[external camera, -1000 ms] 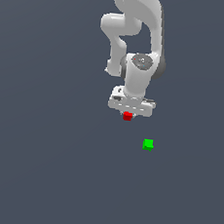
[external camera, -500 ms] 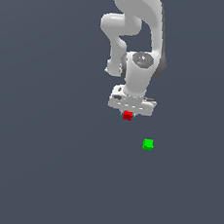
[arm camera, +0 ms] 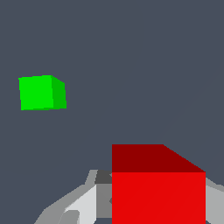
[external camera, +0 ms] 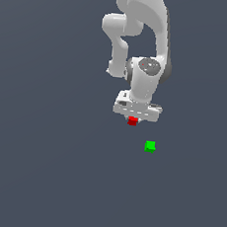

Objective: Stack the red cube on top of the green cube.

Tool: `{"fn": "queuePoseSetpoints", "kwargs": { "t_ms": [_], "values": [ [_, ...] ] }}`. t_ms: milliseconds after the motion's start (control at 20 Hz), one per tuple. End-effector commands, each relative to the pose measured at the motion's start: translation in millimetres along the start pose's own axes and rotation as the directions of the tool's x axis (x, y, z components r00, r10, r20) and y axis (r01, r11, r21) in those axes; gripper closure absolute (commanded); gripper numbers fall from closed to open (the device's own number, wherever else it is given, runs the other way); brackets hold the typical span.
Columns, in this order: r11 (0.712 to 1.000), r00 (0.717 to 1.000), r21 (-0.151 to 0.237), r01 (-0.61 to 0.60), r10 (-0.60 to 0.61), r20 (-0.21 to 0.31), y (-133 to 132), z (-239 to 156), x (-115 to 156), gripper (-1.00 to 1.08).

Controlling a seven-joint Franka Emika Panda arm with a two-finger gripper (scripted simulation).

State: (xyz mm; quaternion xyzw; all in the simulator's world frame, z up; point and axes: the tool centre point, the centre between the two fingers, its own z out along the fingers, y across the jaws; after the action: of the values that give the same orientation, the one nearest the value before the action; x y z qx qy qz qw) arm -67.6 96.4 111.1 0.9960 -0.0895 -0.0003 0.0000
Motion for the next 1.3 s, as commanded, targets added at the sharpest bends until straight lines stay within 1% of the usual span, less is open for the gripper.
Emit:
{"fn": "queuePoseSetpoints", "kwargs": {
  "t_ms": [0,500,700,950,1250],
  "values": [
    [1.000,1.000,0.000,0.000,0.000,0.000,-11,5,6,1.08],
    [1.000,1.000,0.000,0.000,0.000,0.000,-69,32,40,1.08],
    [1.000,1.000,0.000,0.000,0.000,0.000,-87,40,52,1.08],
    [1.000,1.000,0.000,0.000,0.000,0.000,-102,47,62,1.08],
    [1.000,1.000,0.000,0.000,0.000,0.000,-110,50,67,1.08]
  ]
}}
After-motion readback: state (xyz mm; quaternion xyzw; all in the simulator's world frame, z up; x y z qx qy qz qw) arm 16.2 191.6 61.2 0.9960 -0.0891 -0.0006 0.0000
